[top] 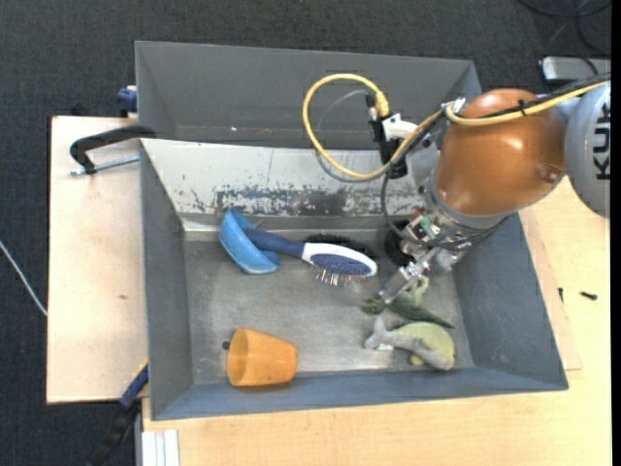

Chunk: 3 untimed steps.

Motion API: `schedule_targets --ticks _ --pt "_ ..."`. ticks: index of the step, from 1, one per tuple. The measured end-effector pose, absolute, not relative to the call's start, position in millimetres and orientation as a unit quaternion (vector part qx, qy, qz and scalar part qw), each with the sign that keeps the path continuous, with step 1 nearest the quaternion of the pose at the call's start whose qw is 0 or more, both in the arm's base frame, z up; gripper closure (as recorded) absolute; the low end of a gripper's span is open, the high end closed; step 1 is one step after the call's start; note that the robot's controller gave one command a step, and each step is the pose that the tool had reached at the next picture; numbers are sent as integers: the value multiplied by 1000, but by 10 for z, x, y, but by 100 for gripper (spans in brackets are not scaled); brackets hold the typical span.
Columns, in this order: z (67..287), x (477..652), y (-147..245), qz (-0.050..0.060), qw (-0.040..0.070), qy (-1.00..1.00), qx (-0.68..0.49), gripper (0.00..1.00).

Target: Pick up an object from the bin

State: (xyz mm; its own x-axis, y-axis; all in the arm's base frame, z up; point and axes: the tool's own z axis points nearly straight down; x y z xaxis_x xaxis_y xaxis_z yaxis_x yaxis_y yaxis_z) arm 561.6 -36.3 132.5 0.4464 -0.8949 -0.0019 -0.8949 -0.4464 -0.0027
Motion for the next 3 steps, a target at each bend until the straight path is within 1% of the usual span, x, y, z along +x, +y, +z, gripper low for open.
schedule_targets --ticks 1,2,3 --pt "812 5614 -357 -3 2 538 -843 0" --pt "827 5617 -357 -3 3 539 -842 100" --pt "2328 5726 -413 -3 3 546 -838 100"
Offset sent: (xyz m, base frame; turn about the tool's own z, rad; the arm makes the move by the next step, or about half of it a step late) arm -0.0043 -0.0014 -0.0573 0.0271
